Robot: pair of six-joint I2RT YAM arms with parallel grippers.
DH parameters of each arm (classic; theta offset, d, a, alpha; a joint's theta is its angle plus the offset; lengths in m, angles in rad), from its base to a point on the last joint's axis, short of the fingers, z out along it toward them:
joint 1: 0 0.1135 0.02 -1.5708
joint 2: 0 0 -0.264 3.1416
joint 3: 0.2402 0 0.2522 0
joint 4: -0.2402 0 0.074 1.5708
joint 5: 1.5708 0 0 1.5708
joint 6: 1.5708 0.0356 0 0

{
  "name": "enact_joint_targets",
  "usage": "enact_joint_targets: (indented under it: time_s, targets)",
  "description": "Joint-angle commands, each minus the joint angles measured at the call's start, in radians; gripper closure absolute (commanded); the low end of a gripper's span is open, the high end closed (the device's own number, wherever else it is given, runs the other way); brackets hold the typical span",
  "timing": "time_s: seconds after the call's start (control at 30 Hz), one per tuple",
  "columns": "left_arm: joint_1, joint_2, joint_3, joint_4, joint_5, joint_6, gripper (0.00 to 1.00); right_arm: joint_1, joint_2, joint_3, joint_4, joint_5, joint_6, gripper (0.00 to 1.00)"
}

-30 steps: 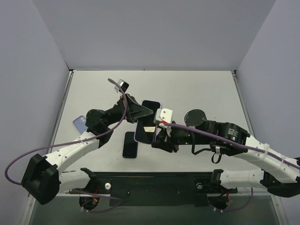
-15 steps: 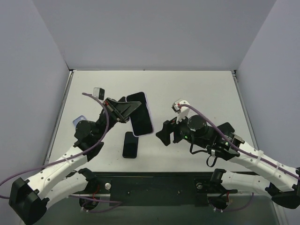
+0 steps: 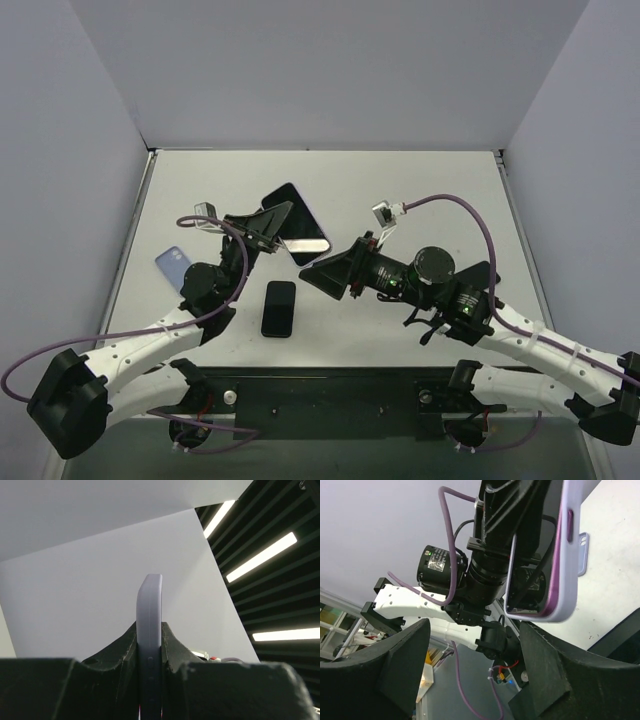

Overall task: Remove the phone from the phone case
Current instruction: Remove the phone case from the phone.

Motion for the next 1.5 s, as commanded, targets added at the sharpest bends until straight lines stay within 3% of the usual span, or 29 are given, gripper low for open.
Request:
enact_joint_targets:
  time_s: [0.0, 0.2, 0.5, 0.83, 0.93, 1.03, 1.2, 1.33, 1.47]
  targets:
    - [-0.017, -0.027, 0.055, 0.192, -0.057, -0.027, 1.0, -0.002, 0.026, 0.052, 0.08, -0.004, 0.01, 0.39]
    - [-0.03, -0.043, 0.053, 0.188, -0.088, -0.031, 1.0, 0.003, 0.035, 0.025, 0.115, 0.026, 0.025, 0.42]
    - [-0.044, -0.018, 0.052, 0.24, -0.105, -0.075, 1.0, -0.011, 0.099, 0.051, 0.164, -0.001, 0.022, 0.64]
    - [-0.044, -0.066, 0.053, 0.194, -0.102, -0.072, 1.0, -0.017, 0.119, 0.08, 0.143, 0.002, 0.008, 0.75]
    - [-0.046, -0.067, 0.063, 0.194, -0.096, -0.083, 1.0, -0.019, 0.135, 0.092, 0.128, -0.004, -0.007, 0.86]
    - [-0.044, -0.069, 0.093, 0.142, -0.056, -0.13, 1.0, -0.017, 0.141, 0.101, 0.063, -0.015, -0.106, 1.0]
    - [-0.032, -0.102, 0.162, 0.042, 0.062, -0.306, 1.0, -0.02, 0.112, 0.042, -0.083, 0.015, -0.484, 1.0]
    - [-0.003, -0.081, 0.248, 0.014, 0.289, -0.428, 1.0, -0.029, 0.139, 0.074, -0.294, 0.124, -0.85, 1.0]
    - [-0.034, -0.107, 0.245, -0.021, 0.36, -0.446, 1.0, -0.084, 0.161, 0.133, -0.325, 0.19, -0.908, 1.0]
